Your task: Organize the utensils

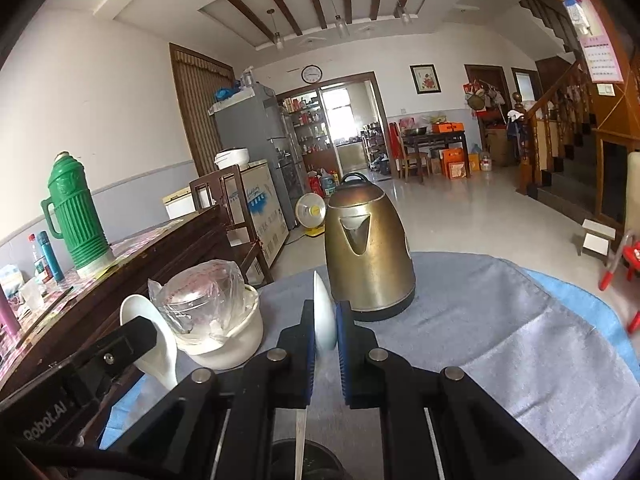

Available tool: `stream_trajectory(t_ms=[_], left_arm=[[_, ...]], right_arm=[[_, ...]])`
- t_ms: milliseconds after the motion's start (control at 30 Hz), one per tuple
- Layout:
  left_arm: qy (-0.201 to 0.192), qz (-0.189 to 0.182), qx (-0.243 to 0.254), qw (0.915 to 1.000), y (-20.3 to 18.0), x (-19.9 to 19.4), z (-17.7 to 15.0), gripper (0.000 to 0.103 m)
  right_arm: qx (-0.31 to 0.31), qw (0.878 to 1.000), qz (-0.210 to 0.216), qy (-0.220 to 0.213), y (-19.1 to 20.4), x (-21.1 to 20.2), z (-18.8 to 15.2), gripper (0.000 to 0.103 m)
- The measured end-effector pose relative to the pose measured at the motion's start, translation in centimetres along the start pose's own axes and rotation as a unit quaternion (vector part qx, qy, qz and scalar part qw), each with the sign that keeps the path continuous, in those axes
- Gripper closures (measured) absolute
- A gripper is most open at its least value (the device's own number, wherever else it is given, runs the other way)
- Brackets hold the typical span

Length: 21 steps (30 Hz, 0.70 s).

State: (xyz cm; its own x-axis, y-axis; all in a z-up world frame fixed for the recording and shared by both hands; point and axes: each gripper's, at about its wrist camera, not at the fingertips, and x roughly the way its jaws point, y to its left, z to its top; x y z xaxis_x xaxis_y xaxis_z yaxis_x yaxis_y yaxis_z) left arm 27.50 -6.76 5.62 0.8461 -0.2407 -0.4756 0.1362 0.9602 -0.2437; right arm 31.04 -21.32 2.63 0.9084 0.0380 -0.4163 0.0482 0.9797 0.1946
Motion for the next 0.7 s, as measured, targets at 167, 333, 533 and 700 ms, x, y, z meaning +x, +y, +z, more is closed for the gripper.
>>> stream_trajectory(t_ms=[167, 333, 533, 700], left_arm=[[0.0, -0.007, -0.003, 1.0, 0.14, -0.1, 0.18, 0.097], [0.002, -0.014, -0.008, 0.9999, 0.33, -0.1, 0.18, 0.096], [-0.004, -0.025, -0.013, 0.9996, 0.33, -0.33, 0.18, 0.086], [-0.002, -0.029, -0.017, 0.9994, 0.55, -0.4, 0.29, 0.086]], right_arm=[[-0.01, 1.0, -0.005, -0.003, 0.42, 0.11, -0.12, 0.092], [-0.008, 1.0, -0.006, -0.001, 0.42, 0.35, -0.24, 0.092], [-0.005, 1.0, -0.004, -0.001, 0.11, 0.18, -0.06, 0.092], [-0.007, 1.0, -0.002, 0.0, 0.14, 0.16, 0.02, 0.092]])
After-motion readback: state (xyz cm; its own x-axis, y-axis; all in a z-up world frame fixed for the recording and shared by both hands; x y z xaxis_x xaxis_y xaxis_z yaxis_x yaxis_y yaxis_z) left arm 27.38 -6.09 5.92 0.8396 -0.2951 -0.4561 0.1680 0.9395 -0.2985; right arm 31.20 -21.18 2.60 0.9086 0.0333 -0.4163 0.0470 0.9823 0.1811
